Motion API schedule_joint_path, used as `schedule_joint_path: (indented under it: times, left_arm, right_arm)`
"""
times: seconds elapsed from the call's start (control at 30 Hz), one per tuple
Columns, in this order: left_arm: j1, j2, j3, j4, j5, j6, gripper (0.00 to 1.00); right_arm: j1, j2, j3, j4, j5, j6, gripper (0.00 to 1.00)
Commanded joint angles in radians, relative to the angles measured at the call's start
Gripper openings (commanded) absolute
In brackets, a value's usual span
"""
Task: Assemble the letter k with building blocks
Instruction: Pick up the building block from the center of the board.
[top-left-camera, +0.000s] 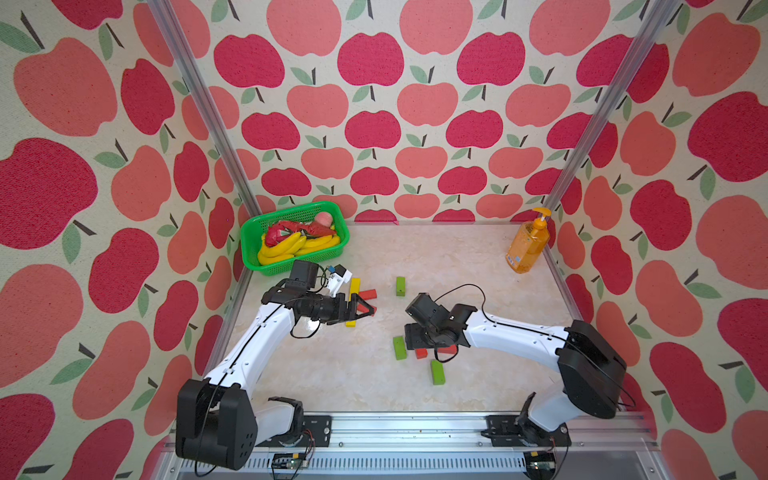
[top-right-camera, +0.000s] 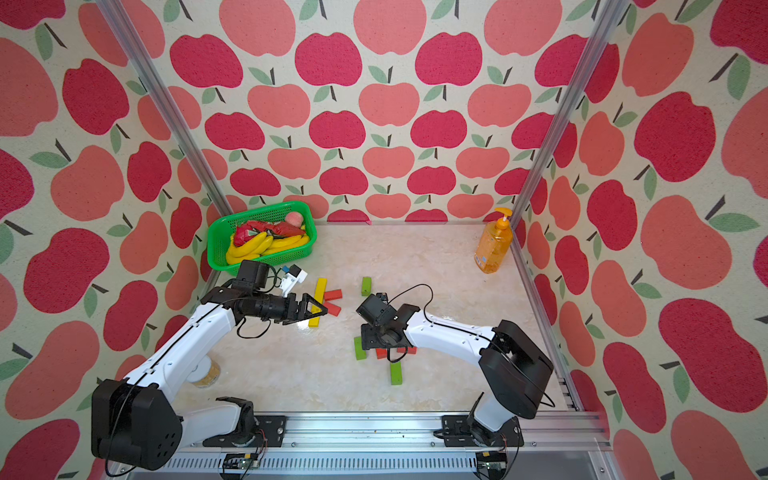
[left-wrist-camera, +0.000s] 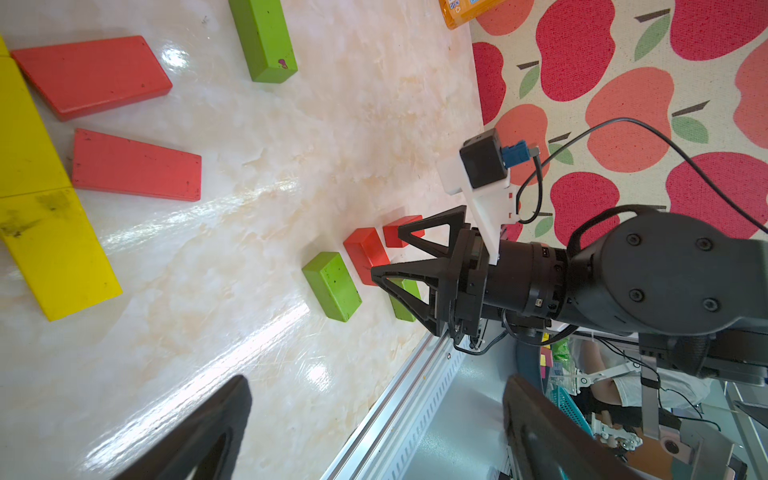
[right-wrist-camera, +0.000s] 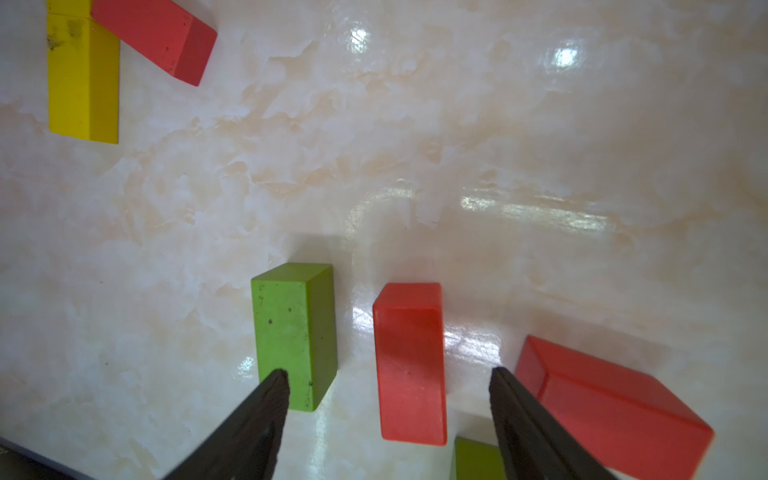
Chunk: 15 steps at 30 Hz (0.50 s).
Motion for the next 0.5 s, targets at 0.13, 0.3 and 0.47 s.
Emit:
schedule_joint_path:
  times: [0.13,0.3,0.47]
  left_arm:
    - [0.005,0.012,-0.003,-0.031,-0.028,0.019,0.98]
    - [0.004,0.002,-0.005,-0.026,-0.027,0.016,0.98]
    - [0.007,0.011,-0.004,-0.028,-0.032,0.015,0.98]
  right_arm:
    - [0.000,-0.012,-0.041,-0.010,0.019,0.036,0.70]
    - [-0.001,0.014,-0.034,-0.014,0.017,0.032,0.62]
    - [0.000,0.036,-0.034,-0.004,0.003,0.034,0.57]
